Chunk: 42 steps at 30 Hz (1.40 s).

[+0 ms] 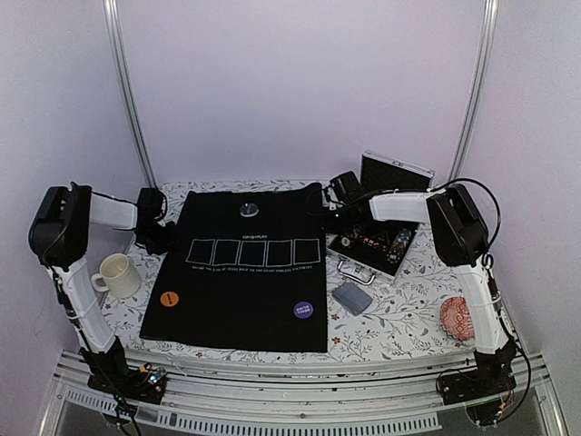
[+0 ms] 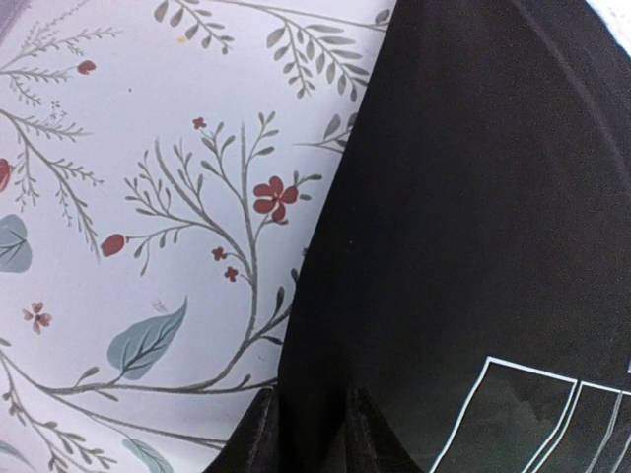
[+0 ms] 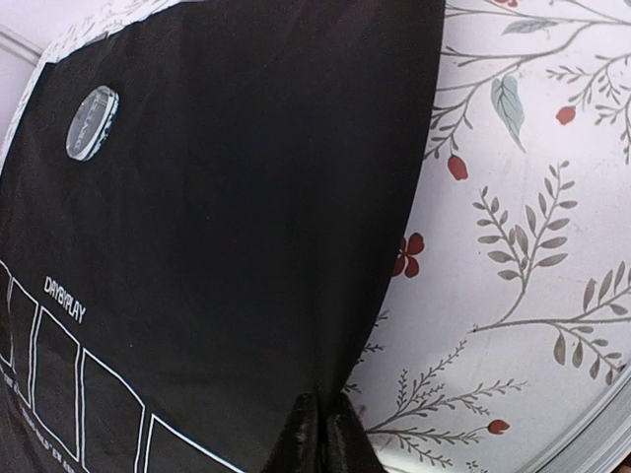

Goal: Distribute texas hold em gaming equipment
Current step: Adjust the poker table mat at the center of the board.

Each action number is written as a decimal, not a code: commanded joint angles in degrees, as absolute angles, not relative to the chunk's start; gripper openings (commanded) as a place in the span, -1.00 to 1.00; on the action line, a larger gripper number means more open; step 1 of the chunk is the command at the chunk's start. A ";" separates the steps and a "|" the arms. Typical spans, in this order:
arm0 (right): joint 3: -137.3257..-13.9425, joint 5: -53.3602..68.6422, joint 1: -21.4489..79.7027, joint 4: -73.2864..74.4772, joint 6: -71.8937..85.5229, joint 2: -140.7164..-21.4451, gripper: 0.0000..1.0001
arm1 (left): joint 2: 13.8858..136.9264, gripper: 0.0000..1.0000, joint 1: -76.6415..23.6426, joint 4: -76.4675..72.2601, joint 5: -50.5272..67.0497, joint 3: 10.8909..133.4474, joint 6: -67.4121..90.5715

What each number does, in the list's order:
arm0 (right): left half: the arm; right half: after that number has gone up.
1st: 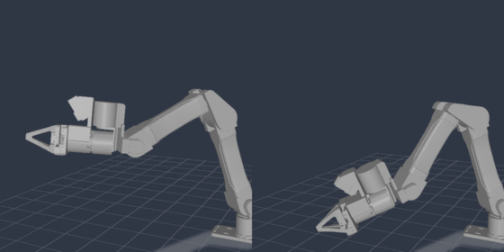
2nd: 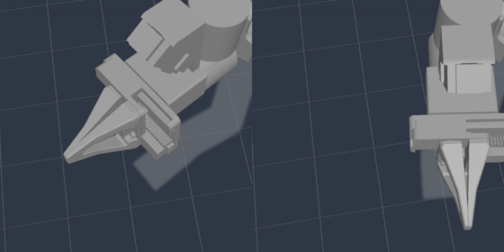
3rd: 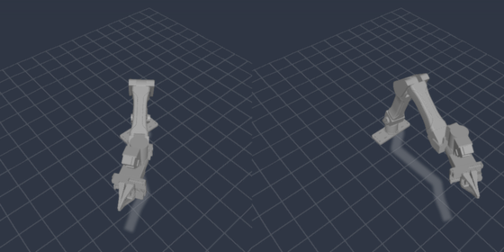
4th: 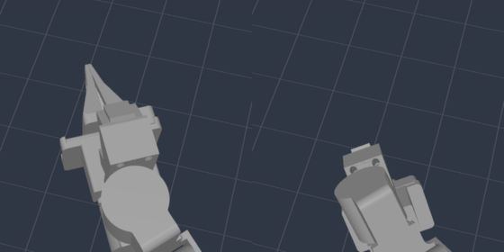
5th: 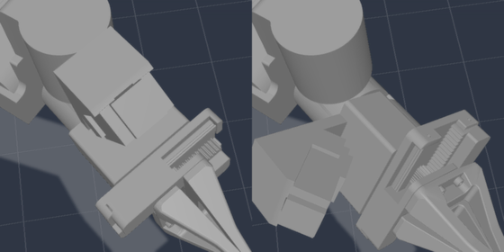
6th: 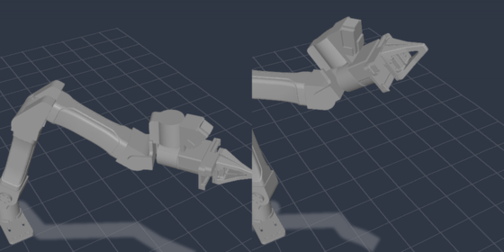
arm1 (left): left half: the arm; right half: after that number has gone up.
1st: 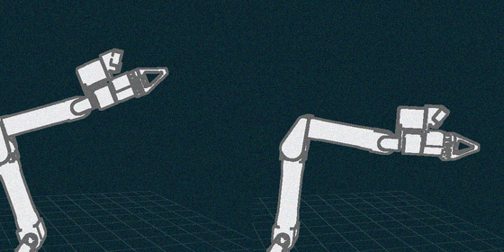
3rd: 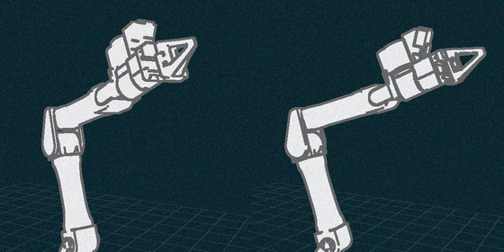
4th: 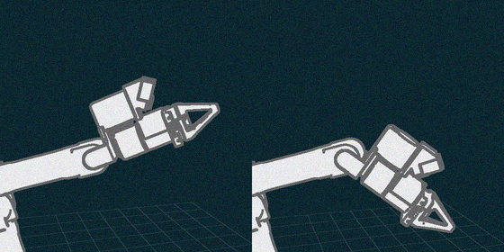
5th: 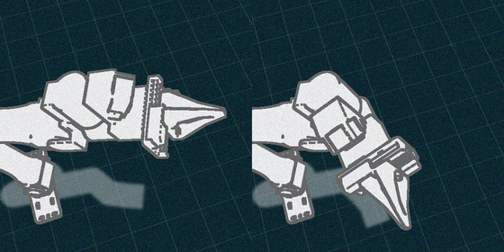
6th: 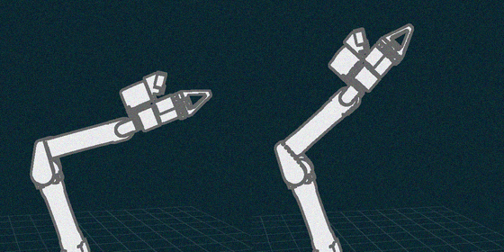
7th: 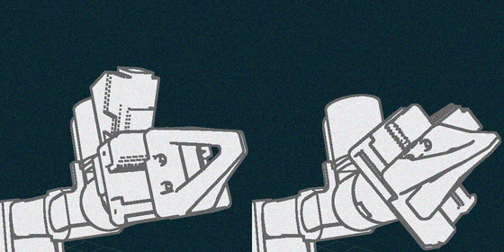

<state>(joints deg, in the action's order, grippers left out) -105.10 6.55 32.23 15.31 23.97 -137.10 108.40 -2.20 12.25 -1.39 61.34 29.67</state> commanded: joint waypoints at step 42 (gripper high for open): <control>-80.73 -3.74 41.75 44.51 11.24 -94.27 0.98 | 74.73 0.96 -14.38 22.62 6.17 61.47 14.25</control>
